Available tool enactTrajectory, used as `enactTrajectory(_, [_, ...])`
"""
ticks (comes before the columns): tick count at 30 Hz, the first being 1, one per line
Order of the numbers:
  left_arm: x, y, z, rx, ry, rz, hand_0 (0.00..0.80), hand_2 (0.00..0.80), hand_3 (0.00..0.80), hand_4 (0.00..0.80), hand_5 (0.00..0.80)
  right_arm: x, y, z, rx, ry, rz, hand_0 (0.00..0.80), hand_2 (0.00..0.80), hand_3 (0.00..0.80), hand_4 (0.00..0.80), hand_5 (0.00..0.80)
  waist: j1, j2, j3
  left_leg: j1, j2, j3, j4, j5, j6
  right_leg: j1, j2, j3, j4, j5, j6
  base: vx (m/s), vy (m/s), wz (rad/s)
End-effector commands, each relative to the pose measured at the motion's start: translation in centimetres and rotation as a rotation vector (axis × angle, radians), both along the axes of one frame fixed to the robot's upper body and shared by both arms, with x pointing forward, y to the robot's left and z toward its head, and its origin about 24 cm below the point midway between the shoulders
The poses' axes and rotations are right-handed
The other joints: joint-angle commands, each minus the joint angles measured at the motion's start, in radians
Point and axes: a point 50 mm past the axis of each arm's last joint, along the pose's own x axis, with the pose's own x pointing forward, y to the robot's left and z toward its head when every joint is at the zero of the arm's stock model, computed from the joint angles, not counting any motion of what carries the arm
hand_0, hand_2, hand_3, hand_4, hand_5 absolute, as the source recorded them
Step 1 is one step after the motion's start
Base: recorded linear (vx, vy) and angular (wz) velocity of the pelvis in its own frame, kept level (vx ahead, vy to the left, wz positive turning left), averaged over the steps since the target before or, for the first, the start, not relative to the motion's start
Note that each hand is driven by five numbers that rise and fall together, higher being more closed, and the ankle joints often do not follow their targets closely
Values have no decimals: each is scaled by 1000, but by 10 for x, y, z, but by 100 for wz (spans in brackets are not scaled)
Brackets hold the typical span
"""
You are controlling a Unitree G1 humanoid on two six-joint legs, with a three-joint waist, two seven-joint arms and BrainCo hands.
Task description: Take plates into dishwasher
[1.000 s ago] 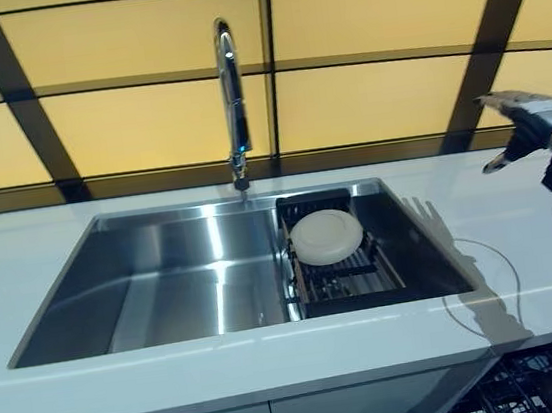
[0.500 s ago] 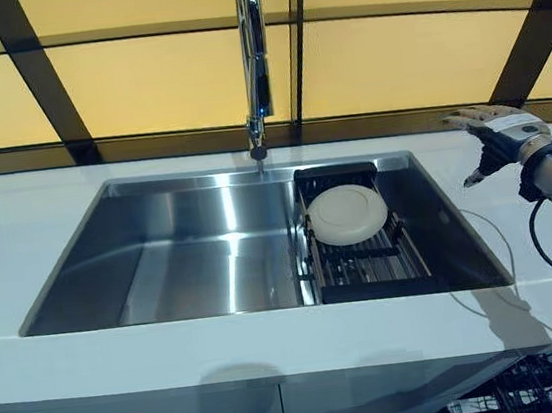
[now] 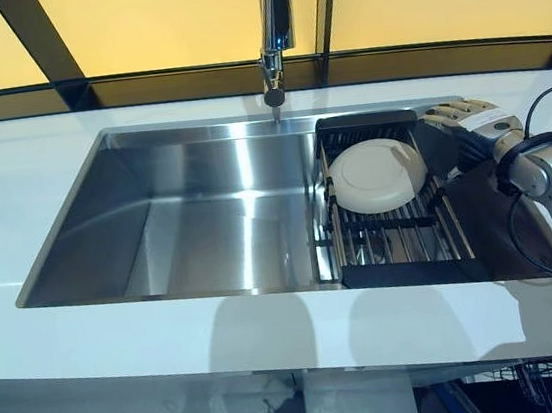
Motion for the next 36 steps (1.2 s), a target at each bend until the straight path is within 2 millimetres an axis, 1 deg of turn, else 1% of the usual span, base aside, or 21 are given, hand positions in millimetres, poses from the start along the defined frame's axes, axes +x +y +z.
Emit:
enactTrajectory(1, [8,13,7,26,-37,43,0,0,0,0,0,-6,17,39,-51,-149,45,0,0,0,0,0,21,-35,-10,-19,-14,44,-4,-40,15,3,-2,32,12,-46,77,0,0,0])
enactTrajectory(7, [9,15,8,22,-46,68,0,0,0,0,0,-4,21,36,-56,-148,52,0,0,0,0,0,27,-34,8,-21,-15,45,-4,-39,17,-3,-4,28,16,-45,78,0,0,0])
enactTrajectory(17, [9,14,8,21,-49,77,0,0,0,0,0,-5,22,27,-52,-114,70,0,0,0,0,0,26,-41,7,-14,-15,52,-4,-42,18,4,-5,24,15,-45,80,0,0,0])
enactTrajectory(25, [7,13,7,20,-48,79,0,0,0,0,0,-5,30,23,-72,-114,97,0,0,0,0,0,25,-44,1,-6,-17,54,-4,-45,19,11,-5,23,14,-44,82,0,0,0])
enactTrajectory(30, [6,12,6,19,-41,84,0,0,0,0,0,-6,45,18,-117,-100,152,0,0,0,0,0,26,-48,-9,3,-19,57,-4,-49,22,20,-6,24,13,-46,83,0,0,0])
enactTrajectory(36, [5,11,5,17,-37,91,0,0,0,0,0,-7,56,14,-140,-71,190,0,0,0,0,0,27,-52,-16,7,-20,58,-4,-49,23,27,-5,23,10,-45,83,0,0,0])
